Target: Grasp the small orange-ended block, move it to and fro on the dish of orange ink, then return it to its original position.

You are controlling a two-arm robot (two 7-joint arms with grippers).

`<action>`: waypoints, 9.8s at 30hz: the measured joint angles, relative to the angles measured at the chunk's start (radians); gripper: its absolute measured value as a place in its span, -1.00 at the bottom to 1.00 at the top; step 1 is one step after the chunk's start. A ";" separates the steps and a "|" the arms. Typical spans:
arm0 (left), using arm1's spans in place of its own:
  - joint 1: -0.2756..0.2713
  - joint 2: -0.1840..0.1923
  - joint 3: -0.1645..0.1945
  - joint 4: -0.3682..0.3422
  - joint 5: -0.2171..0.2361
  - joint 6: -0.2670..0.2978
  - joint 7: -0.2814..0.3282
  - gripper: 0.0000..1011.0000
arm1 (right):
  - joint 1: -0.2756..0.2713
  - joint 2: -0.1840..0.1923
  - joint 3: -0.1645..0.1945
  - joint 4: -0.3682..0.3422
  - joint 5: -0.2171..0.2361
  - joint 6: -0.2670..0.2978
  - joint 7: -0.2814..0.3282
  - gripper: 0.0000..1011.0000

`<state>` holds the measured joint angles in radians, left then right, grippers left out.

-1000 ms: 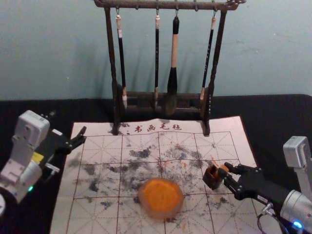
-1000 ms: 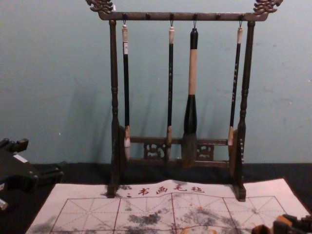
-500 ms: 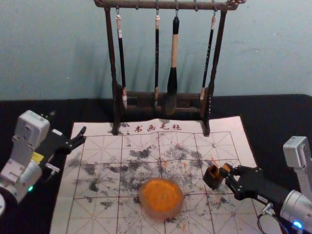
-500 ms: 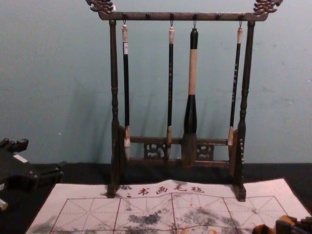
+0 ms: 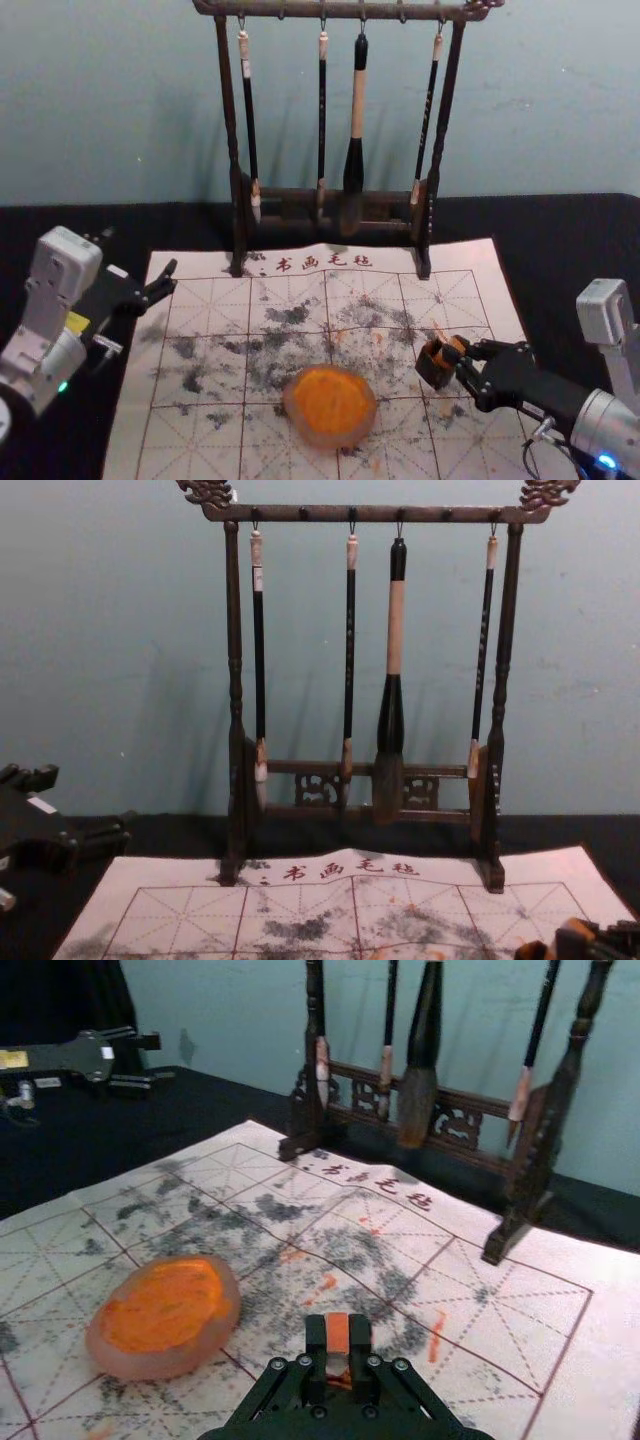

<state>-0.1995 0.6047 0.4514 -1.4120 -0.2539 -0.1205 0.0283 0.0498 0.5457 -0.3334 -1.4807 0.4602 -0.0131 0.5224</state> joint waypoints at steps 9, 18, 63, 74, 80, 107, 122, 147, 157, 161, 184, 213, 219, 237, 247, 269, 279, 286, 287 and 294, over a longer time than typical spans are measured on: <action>0.000 0.000 0.000 0.000 0.000 0.000 0.000 0.98 | -0.001 0.010 -0.005 -0.023 0.003 0.000 0.006 -0.82; 0.000 0.000 0.000 0.000 0.000 0.000 0.000 0.98 | -0.010 0.038 0.009 -0.077 -0.008 0.010 -0.013 -0.82; 0.000 0.000 0.000 0.000 0.000 0.000 0.000 0.98 | 0.170 0.074 -0.190 -0.091 -0.047 0.057 0.182 -0.82; 0.000 0.000 0.000 0.000 0.000 0.000 0.000 0.98 | 0.254 0.094 -0.278 -0.094 -0.094 0.093 0.232 -0.82; 0.000 0.000 0.000 0.000 0.000 0.000 0.000 0.98 | 0.283 0.093 -0.316 -0.084 -0.117 0.103 0.244 -0.82; 0.000 0.000 0.000 0.000 0.000 0.000 0.000 0.98 | 0.367 0.033 -0.386 0.003 -0.156 0.139 0.234 -0.82; 0.000 0.000 0.000 0.000 0.000 0.000 0.000 0.98 | 0.397 0.005 -0.395 0.040 -0.171 0.156 0.218 -0.82; 0.000 0.000 0.000 0.000 0.000 0.000 0.000 0.98 | 0.346 0.075 -0.356 -0.055 -0.155 0.204 0.200 -0.82; 0.000 0.000 0.000 0.000 0.000 0.000 0.000 0.98 | 0.345 0.077 -0.380 -0.071 -0.159 0.208 0.218 -0.82; 0.000 0.000 0.000 0.000 0.000 0.000 0.000 0.98 | 0.351 0.070 -0.387 -0.068 -0.162 0.208 0.221 -0.82; 0.000 0.000 0.000 0.000 0.000 0.000 0.000 0.98 | 0.430 0.007 -0.401 0.017 -0.200 0.266 0.193 -0.82; 0.000 0.000 0.000 0.000 0.000 0.000 0.000 0.98 | 0.375 0.074 -0.396 -0.081 -0.169 0.275 0.218 -0.82; 0.000 0.000 0.000 0.000 0.000 0.000 0.000 0.98 | 0.393 0.056 -0.405 -0.057 -0.175 0.270 0.219 -0.82; 0.000 0.000 0.000 0.000 0.000 0.000 0.000 0.98 | 0.413 0.046 -0.385 -0.024 -0.181 0.277 0.196 -0.82; 0.000 0.000 0.000 0.000 0.000 0.000 0.000 0.98 | 0.388 0.080 -0.382 -0.082 -0.166 0.279 0.210 -0.82; 0.000 0.000 0.000 0.000 0.000 0.000 0.000 0.98 | 0.414 0.046 -0.422 -0.046 -0.168 0.273 0.229 -0.82; 0.000 0.000 0.000 0.000 0.000 0.000 0.000 0.98 | 0.434 0.028 -0.415 -0.006 -0.173 0.266 0.218 -0.82; 0.000 0.000 0.000 0.000 0.000 0.000 0.000 0.98 | 0.431 0.035 -0.403 -0.004 -0.164 0.267 0.214 -0.82; 0.000 0.000 0.000 0.000 0.000 0.000 0.000 0.98 | 0.428 0.038 -0.401 -0.008 -0.161 0.268 0.213 -0.82; 0.000 0.000 0.000 0.000 0.000 0.000 0.000 0.98 | 0.407 0.061 -0.394 -0.036 -0.147 0.271 0.214 -0.82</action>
<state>-0.1995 0.6046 0.4514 -1.4120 -0.2539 -0.1205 0.0283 0.4567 0.6065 -0.7273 -1.5171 0.3129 0.2580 0.7362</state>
